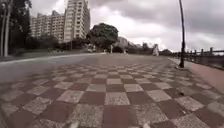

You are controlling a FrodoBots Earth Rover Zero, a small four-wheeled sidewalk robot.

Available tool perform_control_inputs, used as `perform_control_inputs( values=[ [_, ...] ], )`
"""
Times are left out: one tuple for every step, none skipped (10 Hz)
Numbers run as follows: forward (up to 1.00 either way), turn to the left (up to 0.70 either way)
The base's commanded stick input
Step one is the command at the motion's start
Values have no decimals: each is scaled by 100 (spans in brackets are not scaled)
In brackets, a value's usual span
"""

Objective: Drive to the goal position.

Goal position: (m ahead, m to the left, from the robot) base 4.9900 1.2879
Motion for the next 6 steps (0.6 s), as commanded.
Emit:
perform_control_inputs(
  values=[
    [50,0],
    [50,0],
    [50,0],
    [50,0],
    [50,0],
    [50,0]
  ],
)
